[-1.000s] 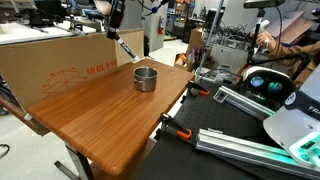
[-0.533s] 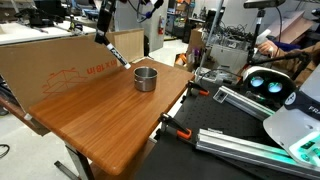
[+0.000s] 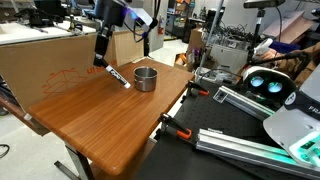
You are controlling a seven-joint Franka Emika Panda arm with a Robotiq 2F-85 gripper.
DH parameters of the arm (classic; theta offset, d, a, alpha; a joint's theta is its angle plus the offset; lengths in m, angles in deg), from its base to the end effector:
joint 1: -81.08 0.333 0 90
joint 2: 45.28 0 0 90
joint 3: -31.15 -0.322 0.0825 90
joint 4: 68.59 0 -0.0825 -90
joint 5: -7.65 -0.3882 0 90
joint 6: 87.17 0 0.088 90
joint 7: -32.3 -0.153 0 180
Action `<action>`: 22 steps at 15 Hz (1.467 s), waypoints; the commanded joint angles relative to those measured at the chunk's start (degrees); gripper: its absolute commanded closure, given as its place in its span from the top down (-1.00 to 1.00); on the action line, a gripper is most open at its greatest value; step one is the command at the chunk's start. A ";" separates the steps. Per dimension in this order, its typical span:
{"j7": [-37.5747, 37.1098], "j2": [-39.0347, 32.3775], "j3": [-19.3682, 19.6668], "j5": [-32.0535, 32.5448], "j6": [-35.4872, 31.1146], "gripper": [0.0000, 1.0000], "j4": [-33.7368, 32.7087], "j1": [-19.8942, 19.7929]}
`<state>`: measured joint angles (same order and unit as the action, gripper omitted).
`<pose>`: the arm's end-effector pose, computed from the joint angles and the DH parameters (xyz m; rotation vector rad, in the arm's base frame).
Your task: Remove the marker from the silver pot.
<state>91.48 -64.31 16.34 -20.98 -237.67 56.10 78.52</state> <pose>0.5722 0.1259 0.2111 -2.6153 -1.1118 -0.3469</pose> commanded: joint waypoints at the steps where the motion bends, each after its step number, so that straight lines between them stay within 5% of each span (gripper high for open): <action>1: -1.74 -3.94 -0.56 1.54 2.03 -0.91 -2.83 -0.42; 16: -17.69 -17.27 0.53 19.25 5.35 -0.91 -10.68 0.93; 17: -18.31 -17.74 0.32 19.84 5.77 -0.78 -11.27 0.78; 18: -18.78 -18.15 0.18 20.58 6.48 -0.15 -11.96 0.69; 20: -19.42 -18.61 -0.10 21.42 7.62 -0.12 -12.95 0.49; 22: -19.51 -18.71 -0.26 21.82 8.05 0.12 -13.49 0.36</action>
<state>73.96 -81.79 16.22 -1.47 -231.95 44.93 78.87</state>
